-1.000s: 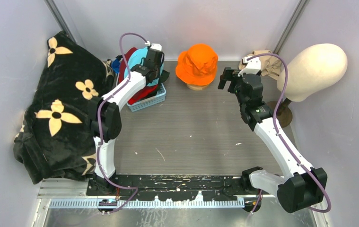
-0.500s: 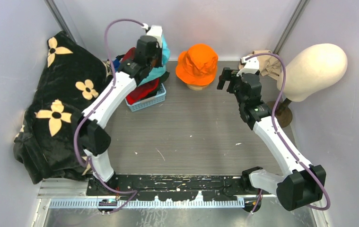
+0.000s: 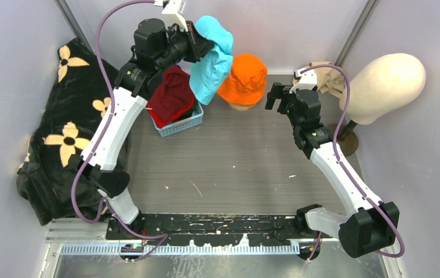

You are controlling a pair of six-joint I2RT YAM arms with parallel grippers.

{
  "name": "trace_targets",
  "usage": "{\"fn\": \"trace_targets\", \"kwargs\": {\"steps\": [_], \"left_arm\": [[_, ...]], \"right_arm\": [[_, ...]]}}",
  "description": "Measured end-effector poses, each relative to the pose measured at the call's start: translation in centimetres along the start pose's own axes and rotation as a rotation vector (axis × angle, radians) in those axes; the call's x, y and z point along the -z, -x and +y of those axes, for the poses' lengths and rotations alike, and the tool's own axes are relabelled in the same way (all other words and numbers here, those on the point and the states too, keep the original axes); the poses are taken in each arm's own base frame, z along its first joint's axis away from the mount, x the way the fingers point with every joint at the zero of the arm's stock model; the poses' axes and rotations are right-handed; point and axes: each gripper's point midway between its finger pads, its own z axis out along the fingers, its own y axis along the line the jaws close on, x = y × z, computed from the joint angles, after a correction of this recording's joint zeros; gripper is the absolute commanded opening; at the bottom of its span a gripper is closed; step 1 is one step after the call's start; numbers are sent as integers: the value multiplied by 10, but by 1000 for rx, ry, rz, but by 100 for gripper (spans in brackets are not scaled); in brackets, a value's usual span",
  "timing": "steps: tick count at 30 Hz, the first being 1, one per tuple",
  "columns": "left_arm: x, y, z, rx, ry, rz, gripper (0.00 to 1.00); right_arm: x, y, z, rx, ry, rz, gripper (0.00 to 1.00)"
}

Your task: Stack the hats

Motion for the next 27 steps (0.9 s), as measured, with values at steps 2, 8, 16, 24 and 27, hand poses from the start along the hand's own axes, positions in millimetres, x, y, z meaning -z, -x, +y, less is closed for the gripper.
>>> {"fn": "trace_targets", "kwargs": {"steps": [2,8,16,24,27], "left_arm": [[-3,-1,-12,41,-60,15,0],[-10,-6,-26,152,-183,59,0],[-11,13,9,280,-248,29,0],[-15,12,19,340,-293,29,0],[-17,14,16,358,-325,26,0]], "right_arm": [[0,1,4,-10,29,1,100],[-8,16,17,-120,169,5,97],[-23,24,64,-295,431,47,92],[-50,10,107,-492,658,128,90],[-59,14,121,-560,745,138,90]]}}
